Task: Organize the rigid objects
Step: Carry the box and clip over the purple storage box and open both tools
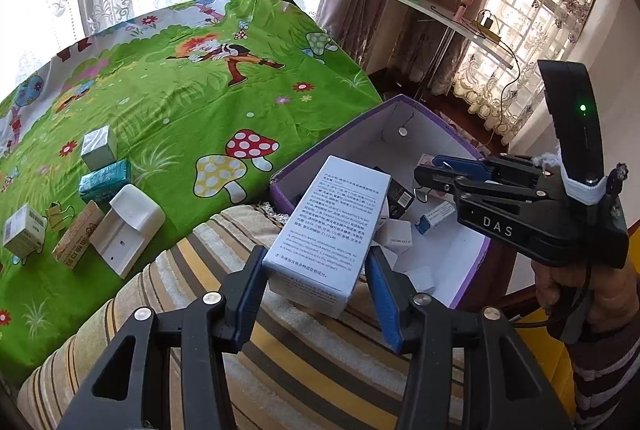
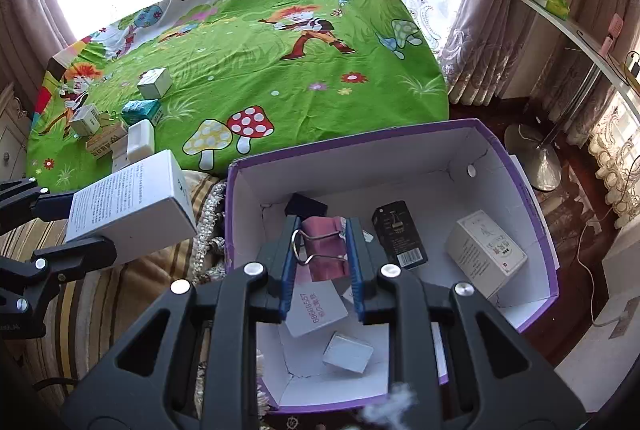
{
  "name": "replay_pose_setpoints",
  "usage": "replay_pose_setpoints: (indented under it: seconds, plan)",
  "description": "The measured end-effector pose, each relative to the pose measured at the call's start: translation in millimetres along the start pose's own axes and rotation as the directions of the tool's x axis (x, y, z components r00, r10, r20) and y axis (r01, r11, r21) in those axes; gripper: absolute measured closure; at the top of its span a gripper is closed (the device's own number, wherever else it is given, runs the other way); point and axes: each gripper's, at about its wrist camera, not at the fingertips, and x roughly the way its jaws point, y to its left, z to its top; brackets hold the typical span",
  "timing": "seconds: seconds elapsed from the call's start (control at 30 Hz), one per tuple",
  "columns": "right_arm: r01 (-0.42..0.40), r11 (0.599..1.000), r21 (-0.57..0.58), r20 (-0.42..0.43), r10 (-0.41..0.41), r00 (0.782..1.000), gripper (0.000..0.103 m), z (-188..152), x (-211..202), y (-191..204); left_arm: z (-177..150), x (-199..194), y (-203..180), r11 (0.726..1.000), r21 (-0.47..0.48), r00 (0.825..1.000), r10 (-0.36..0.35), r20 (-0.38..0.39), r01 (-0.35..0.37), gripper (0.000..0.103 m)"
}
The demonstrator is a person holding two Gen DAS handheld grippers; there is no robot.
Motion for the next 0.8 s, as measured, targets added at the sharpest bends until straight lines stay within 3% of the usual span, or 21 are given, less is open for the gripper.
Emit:
replay_pose_setpoints:
  seconds: [0.47,0.6,0.8]
  plan:
    - [0.085,0.993,0.079,-0.043,-0.082,0.996,0.073,-13.2,1.7,-33.3,0.4,12.8,-35.9,0.997,0.07,0.999,-0.024,-0.03,0.026,0.05]
    - [0.074,0.993,0.089,-0.036,-0.071,0.997,0.049,-12.0,0.2,-31.7,0.7,12.0,-36.3,0.997,0.071,0.999,-0.022,-0.027,0.023,0.046]
    - [0.066,0.995,0.075,-0.033,-0.064,0.997,0.045,-11.0,-0.6,-26.1,-0.4,10.2,-33.1,0.998,0.06,1.0,-0.02,-0.022,0.022,0.044]
